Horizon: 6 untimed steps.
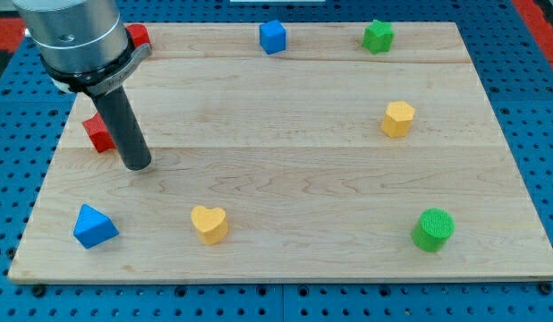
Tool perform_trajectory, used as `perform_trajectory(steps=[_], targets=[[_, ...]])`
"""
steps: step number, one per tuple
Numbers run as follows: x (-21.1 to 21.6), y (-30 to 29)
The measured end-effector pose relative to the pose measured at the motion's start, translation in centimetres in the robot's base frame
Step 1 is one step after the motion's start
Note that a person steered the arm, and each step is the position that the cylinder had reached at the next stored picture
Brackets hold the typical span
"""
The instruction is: Place your arm diagonally top right to the yellow heart
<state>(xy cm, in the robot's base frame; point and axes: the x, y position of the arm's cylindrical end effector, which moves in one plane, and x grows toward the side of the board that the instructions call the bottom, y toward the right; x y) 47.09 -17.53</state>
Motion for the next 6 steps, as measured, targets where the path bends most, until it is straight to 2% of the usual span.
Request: perform_trajectory(steps=[4, 5, 6], targets=[[0.6, 0.1], [1.0, 2.0], [2.8, 6.8]])
